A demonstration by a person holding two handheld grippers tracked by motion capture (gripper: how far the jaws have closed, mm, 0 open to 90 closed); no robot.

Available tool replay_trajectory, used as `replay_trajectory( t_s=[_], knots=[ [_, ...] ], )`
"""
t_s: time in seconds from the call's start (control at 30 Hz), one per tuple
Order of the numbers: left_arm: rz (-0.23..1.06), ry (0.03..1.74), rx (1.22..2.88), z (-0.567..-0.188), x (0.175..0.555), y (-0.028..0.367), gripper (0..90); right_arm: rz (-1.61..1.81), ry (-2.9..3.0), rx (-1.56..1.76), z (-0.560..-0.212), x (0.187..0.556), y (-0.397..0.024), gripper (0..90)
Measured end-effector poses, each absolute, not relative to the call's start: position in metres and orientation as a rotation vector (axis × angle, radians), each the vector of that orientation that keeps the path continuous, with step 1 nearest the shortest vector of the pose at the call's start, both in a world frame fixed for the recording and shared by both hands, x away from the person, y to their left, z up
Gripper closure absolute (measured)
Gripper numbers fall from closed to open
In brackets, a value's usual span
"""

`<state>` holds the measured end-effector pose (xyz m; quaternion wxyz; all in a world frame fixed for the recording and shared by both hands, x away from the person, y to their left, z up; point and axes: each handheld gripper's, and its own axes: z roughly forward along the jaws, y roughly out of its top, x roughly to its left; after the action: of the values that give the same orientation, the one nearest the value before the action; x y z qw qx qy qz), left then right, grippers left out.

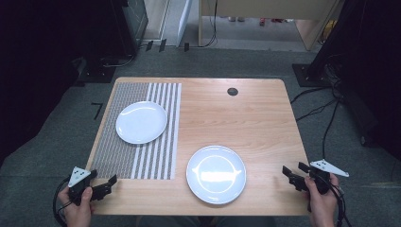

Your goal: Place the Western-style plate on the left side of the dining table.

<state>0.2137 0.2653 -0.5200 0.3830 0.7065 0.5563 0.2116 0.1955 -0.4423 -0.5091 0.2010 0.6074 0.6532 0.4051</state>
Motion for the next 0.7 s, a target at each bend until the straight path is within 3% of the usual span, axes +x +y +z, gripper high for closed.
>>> replay_trajectory(
  t_s=[0.7],
  knots=[
    [0.551, 1.411, 1.817, -0.520, 0.214, 0.264, 13.6, 0.870, 1.873, 1.621, -0.527, 0.178, -0.432, 16.3]
  ],
)
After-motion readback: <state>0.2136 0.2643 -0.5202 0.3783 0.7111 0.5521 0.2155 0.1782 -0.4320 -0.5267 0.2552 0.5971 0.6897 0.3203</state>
